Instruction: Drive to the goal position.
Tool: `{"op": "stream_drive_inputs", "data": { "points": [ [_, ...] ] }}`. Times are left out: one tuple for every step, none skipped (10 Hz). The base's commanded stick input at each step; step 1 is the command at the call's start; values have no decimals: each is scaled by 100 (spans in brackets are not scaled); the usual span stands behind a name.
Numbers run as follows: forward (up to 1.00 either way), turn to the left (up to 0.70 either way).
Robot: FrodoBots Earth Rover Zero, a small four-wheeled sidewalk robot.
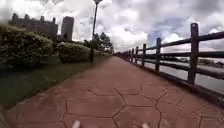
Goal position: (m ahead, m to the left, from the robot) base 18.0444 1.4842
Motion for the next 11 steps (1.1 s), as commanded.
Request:
{"op": "stream_drive_inputs", "data": {
  "points": [
    [70,0],
    [70,0],
    [70,0],
    [70,0],
    [70,0],
    [70,0],
    [70,0],
    [70,0],
    [70,0],
    [70,0],
    [70,-10]
  ]
}}
